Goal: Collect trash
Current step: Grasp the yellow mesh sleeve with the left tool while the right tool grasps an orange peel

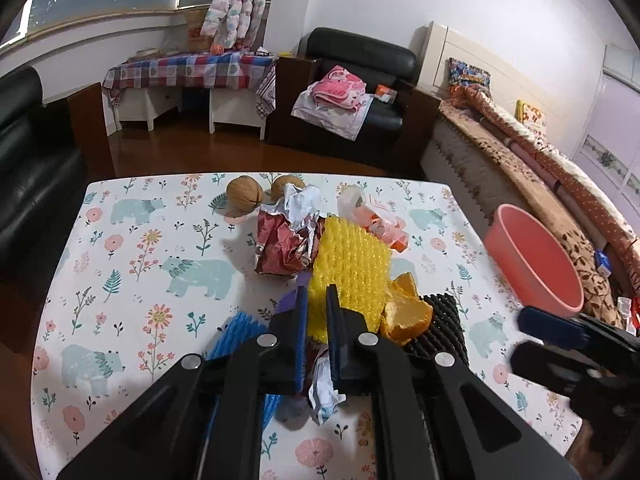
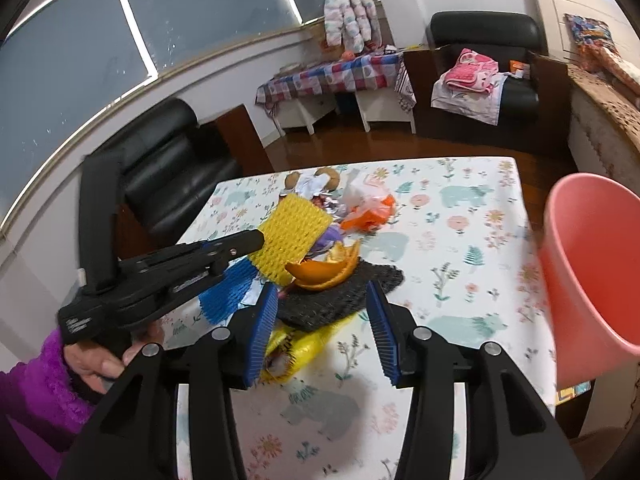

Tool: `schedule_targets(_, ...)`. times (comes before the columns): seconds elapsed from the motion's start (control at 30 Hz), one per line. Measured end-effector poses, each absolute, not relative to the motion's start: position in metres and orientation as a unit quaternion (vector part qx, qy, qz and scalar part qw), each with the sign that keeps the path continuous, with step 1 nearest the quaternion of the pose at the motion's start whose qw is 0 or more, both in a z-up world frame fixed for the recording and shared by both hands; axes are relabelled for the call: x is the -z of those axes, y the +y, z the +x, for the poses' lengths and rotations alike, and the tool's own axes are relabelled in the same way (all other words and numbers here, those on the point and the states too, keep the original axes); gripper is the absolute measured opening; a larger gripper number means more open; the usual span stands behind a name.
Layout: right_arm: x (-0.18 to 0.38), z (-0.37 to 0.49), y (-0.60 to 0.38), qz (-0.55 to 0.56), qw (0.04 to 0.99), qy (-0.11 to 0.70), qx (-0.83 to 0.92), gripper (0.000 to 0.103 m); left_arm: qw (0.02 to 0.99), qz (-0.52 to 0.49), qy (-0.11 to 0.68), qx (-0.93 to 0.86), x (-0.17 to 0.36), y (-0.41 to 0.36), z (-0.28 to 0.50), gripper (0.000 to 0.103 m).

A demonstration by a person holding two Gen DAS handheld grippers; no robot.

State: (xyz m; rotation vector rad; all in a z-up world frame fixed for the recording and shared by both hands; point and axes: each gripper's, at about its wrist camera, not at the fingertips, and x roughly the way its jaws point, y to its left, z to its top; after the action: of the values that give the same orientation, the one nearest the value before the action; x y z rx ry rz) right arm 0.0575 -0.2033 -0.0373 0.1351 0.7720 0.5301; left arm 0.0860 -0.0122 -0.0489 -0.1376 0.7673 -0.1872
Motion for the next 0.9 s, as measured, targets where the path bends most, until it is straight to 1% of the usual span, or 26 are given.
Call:
schedule_targets(0.4,0.046,0.081,-0.147,-0.025,0.897,0.372,-0.236,0.047,0.927,-0.119,0.342,0.095,0.027,0.024,0.063,0.008)
schedule_targets(0.6,0.057,0.087,-0.146,-0.030,0.899,0.384,-0.209,0.046,0.924,-0.135,0.344,0.094,0.029,0.030,0.061,0.008)
schedule_targets(0.63,0.058,0.089,-0.148,-0.025,0.898,0.385,-0.211,0.042,0.924,-0.134,0.345,0.094,0.029,0.030,0.061,0.008)
schedule_targets(0.67,0.058,0.089,-0.150,-0.021,0.897,0.387,-0.214,0.030,0.924,-0.135,0.345,0.095,0.029,0.031,0.061,0.008)
schedule_targets(0.7,0.058,0.089,-0.152,-0.018,0.896,0.388,-0.215,0.028,0.923,-0.138,0.346,0.095,0.029,0.031,0.061,0.008)
schedule_targets(0.73,0.057,0.089,-0.155,-0.012,0.896,0.388,-0.215,0.023,0.923,-0.141,0.346,0.096,0.030,0.032,0.060,0.008)
schedule_targets(0.77,0.056,0.088,-0.158,-0.008,0.897,0.386,-0.215,0.019,0.923,-0.143,0.345,0.096,0.029,0.032,0.060,0.008)
schedule_targets(0.9,0.049,0.085,-0.170,0.009,0.900,0.378,-0.217,0.015,0.924,-0.139,0.342,0.098,0.025,0.029,0.058,0.008)
